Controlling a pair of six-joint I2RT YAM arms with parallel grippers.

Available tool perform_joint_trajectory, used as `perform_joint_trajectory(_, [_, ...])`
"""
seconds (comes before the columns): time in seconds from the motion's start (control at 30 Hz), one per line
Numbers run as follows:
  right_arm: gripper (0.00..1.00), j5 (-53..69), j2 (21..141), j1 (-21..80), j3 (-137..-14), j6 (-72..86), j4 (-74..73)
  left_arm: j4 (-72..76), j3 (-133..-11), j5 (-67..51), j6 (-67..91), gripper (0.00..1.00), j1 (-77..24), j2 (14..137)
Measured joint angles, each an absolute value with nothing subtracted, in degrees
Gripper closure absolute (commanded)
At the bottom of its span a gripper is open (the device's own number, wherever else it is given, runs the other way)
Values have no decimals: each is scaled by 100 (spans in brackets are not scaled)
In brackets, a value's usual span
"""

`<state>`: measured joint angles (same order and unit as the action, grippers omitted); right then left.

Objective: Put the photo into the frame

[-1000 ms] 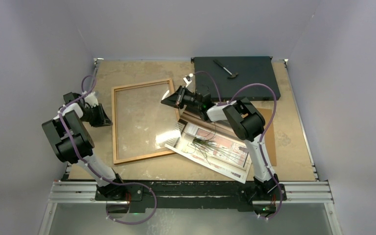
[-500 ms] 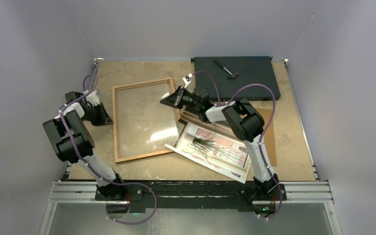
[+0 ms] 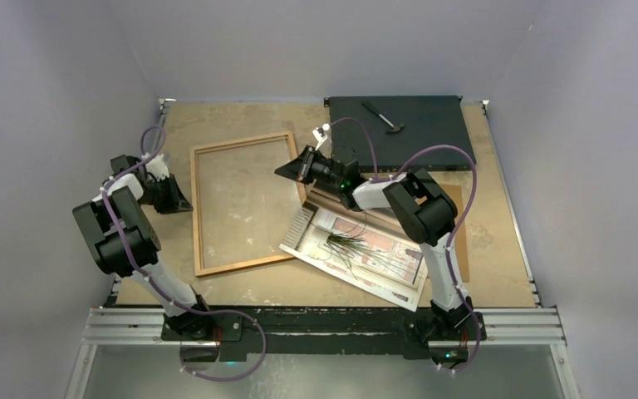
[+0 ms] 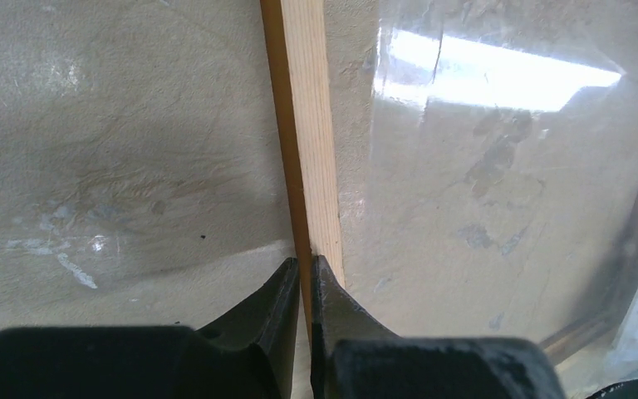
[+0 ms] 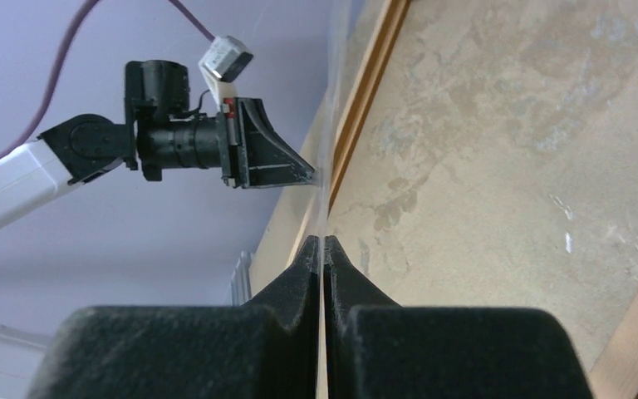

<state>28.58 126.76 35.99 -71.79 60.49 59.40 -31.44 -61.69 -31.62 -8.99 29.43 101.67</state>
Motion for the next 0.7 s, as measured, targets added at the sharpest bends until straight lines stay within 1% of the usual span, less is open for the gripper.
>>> perform_joint_trajectory(0.2, [100, 2805, 12291, 3601, -7111, 5752, 6112, -3173, -6189, -3153, -880, 93, 2943, 10178])
perform_joint_trajectory(0.4, [100, 2825, 12263, 3601, -7111, 5765, 6228, -3181, -6198, -3129, -854, 93, 2932, 10180])
perform_joint_trajectory(0.53, [100, 2842, 12263, 3601, -7032, 5968, 6353, -3183, -6200, -3127, -854, 93, 2926, 10180])
perform_joint_trajectory(0.7, [100, 2864, 12361, 3607, -6840, 6735, 6573, -3181, -6200, -3127, -854, 93, 2923, 10180])
